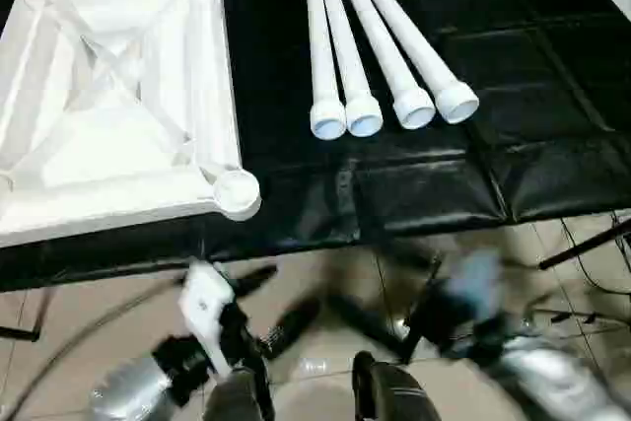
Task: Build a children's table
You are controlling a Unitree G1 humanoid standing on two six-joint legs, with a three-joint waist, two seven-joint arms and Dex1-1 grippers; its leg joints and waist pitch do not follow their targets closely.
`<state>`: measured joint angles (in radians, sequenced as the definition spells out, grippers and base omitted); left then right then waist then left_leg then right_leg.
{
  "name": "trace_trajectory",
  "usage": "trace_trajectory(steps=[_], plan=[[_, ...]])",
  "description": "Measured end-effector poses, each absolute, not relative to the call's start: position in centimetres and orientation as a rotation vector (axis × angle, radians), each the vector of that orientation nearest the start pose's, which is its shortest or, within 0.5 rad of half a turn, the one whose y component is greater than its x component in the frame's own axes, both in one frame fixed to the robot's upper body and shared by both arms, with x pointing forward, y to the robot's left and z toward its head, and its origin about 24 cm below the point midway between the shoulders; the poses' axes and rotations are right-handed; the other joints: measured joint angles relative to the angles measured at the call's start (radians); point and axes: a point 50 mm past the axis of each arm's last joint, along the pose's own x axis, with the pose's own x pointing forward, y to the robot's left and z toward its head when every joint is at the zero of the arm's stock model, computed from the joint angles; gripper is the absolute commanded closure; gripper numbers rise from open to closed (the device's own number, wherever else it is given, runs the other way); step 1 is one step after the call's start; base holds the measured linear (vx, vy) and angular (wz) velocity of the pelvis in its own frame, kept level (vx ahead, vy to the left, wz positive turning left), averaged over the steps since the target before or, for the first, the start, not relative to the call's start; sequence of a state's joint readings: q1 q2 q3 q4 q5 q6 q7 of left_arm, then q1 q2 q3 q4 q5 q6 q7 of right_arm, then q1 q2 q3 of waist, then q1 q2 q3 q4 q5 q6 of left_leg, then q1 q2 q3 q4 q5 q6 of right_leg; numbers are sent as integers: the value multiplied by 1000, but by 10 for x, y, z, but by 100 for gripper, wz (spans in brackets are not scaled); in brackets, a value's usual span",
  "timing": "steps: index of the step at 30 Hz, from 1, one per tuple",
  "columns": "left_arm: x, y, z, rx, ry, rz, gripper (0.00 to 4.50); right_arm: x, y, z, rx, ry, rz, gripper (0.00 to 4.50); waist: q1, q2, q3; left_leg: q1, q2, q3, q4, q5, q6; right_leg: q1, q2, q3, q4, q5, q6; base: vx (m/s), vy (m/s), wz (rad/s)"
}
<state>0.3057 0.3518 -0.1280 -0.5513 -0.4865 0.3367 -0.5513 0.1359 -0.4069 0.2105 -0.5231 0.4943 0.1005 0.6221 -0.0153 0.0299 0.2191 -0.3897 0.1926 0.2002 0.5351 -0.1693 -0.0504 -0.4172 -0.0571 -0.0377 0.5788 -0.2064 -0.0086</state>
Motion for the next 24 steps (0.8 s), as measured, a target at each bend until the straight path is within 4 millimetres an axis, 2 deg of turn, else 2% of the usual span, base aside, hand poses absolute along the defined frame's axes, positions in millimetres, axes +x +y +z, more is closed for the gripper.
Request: trace_trajectory(steps=[5,7,9,12,16,17,18,19,20,21,22,23,24], plan=[[184,131,130,-226,-78,-776,9,212,-128,132,59,-199,745,0,-5,-1,0,3,0,0,6,2,-3,3,0,1,5,0,0,0,0,0],[190,134,144,-221,-150,-724,9,220,-132,133,37,-167,643,0,-5,-2,-1,5,0,-1,10,2,-3,6,0,1,8,0,0,0,0,0],[206,142,154,-201,-218,-603,9,229,-137,130,62,-125,524,0,-6,-4,-2,5,0,-1,16,0,-9,5,-1,2,16,0,1,0,0,0],[226,155,151,-86,-173,-439,9,237,-139,121,37,-74,421,0,-6,-4,-3,5,1,-4,23,1,-11,5,-1,2,24,1,2,0,0,0],[237,171,133,-2,-49,-287,9,249,-140,115,-20,-46,359,0,-8,-5,-4,3,0,-4,32,1,-11,2,-1,5,33,2,3,0,0,0],[236,174,130,14,-21,-252,9,252,-139,114,-30,-35,353,0,-10,-2,-6,-12,-6,-27,35,6,-3,5,-4,-10,32,2,3,0,0,0],[237,176,129,19,-14,-231,9,253,-137,113,-35,-26,353,0,-11,0,-8,-17,-11,-45,39,10,3,8,-8,-28,30,1,2,10,-15,40],[236,177,129,18,-12,-216,9,254,-135,112,-39,-22,358,0,-11,1,-8,-29,-18,-63,43,13,8,11,-13,-45,30,0,0,10,-15,40],[236,178,128,11,-7,-196,9,257,-132,112,-49,-18,368,0,-9,3,-9,-39,-21,-83,47,17,14,16,-21,-69,30,-3,-2,-3,-14,57],[236,178,127,1,-3,-184,9,259,-129,112,-56,-16,378,0,-4,3,-9,-45,-22,-96,53,18,16,24,-25,-85,29,-5,-1,-34,-8,56],[236,177,126,-8,-2,-162,9,264,-126,112,-73,-16,386,0,-1,3,-9,-46,-23,-106,58,18,16,35,-27,-99,28,-8,1,-34,-8,56],[237,173,126,-17,-3,-161,9,269,-122,113,-80,-23,396,0,6,2,-9,-46,-23,-111,63,15,9,53,-34,-120,28,-19,10,-36,4,55],[237,172,125,-10,-2,-163,9,272,-118,115,-68,-30,410,0,12,3,-9,-44,-22,-113,67,14,8,68,-37,-130,27,-25,12,-26,9,59]])
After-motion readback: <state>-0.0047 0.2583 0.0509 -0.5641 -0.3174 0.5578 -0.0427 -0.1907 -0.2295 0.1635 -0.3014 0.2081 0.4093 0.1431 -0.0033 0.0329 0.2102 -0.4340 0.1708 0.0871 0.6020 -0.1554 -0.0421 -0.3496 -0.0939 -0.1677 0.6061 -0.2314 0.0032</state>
